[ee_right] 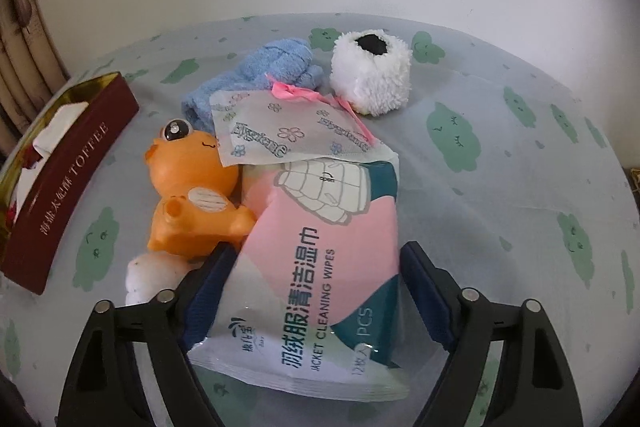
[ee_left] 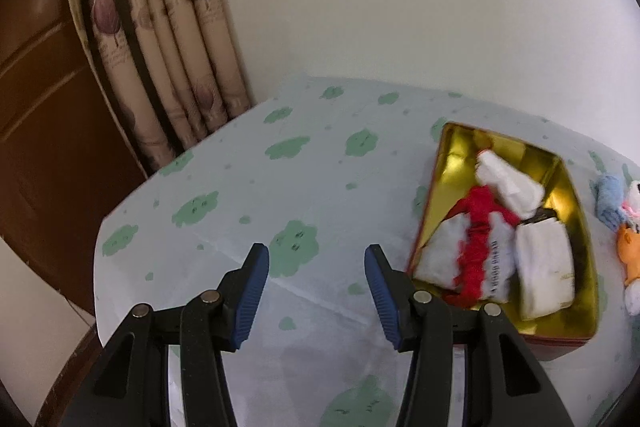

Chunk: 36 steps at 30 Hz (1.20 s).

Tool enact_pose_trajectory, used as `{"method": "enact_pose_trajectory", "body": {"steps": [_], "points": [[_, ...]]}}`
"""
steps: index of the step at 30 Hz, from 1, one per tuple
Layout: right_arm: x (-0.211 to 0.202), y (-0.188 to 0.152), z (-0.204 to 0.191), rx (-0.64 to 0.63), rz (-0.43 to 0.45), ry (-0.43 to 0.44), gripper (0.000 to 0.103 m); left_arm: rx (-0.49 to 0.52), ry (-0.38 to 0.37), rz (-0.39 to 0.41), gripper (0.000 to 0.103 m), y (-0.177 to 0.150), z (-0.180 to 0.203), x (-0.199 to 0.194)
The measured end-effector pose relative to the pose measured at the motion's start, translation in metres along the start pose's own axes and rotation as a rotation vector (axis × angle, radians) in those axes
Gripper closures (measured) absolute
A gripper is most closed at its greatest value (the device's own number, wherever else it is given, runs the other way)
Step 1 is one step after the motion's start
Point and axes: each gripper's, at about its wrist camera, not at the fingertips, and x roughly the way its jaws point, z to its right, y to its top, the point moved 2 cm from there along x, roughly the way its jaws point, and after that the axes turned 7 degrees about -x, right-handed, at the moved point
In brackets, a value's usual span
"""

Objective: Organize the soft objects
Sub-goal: 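Grasp the pink wet-wipes pack with the right tool, then grasp the white pompom ball with the left tool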

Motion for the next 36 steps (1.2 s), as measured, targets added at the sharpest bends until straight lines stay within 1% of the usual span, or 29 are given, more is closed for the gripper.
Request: {"method": "enact_pose_trajectory", "body": {"steps": [1, 3, 5, 7, 10, 12, 13, 15, 19, 20, 22, 24, 27, 28, 31, 33, 36], "points": [[-0.001, 0.000, -0.001, -0.014, 0.007, 0.000, 0.029, 0.010, -0.014, 0.006, 0.052, 0.002, 0.005, -0.005], [-0.002, -0.001, -0.004, -0.044, 0.014, -0.005, 0.036, 0.030, -0.049, 0.012, 0.052, 0.006, 0.015, -0.015], [-0.005, -0.004, -0.004, -0.055, 0.019, -0.004, 0.039, 0.049, -0.091, 0.007, 0.052, 0.009, 0.029, -0.024], [-0.008, -0.008, -0.002, -0.053, 0.025, -0.001, 0.040, 0.070, -0.147, -0.004, 0.052, 0.010, 0.046, -0.032], [-0.015, -0.016, 0.004, -0.047, 0.030, -0.012, 0.041, 0.130, -0.188, 0.002, 0.052, 0.007, 0.075, -0.046], [-0.019, -0.023, 0.012, -0.040, 0.033, -0.036, 0.041, 0.177, -0.228, 0.010, 0.051, 0.002, 0.095, -0.056], [-0.021, -0.026, 0.017, -0.034, 0.034, -0.044, 0.041, 0.200, -0.255, 0.004, 0.049, -0.001, 0.107, -0.060], [-0.025, -0.033, 0.030, -0.006, 0.035, -0.078, 0.041, 0.224, -0.317, -0.026, 0.048, -0.007, 0.126, -0.064], [-0.030, -0.045, 0.056, 0.052, 0.036, -0.114, 0.041, 0.280, -0.430, -0.102, 0.048, -0.023, 0.168, -0.072], [-0.031, -0.048, 0.060, 0.067, 0.042, -0.110, 0.041, 0.295, -0.464, -0.128, 0.048, -0.028, 0.179, -0.073], [-0.033, -0.052, 0.067, 0.099, 0.047, -0.097, 0.041, 0.315, -0.510, -0.163, 0.048, -0.036, 0.199, -0.075], [-0.032, -0.052, 0.067, 0.099, 0.046, -0.096, 0.041, 0.348, -0.549, -0.197, 0.048, -0.045, 0.219, -0.076], [-0.031, -0.052, 0.066, 0.087, 0.041, -0.108, 0.040, 0.388, -0.603, -0.256, 0.048, -0.057, 0.248, -0.076], [-0.031, -0.051, 0.065, 0.091, 0.040, -0.104, 0.040, 0.403, -0.621, -0.269, 0.048, -0.062, 0.256, -0.075], [-0.030, -0.052, 0.065, 0.100, 0.038, -0.093, 0.039, 0.455, -0.640, -0.284, 0.048, -0.075, 0.280, -0.072], [-0.029, -0.052, 0.066, 0.097, 0.037, -0.095, 0.039, 0.464, -0.648, -0.290, 0.048, -0.084, 0.291, -0.070], [-0.029, -0.052, 0.066, 0.096, 0.036, -0.095, 0.038, 0.459, -0.676, -0.333, 0.048, -0.091, 0.302, -0.063]]}}
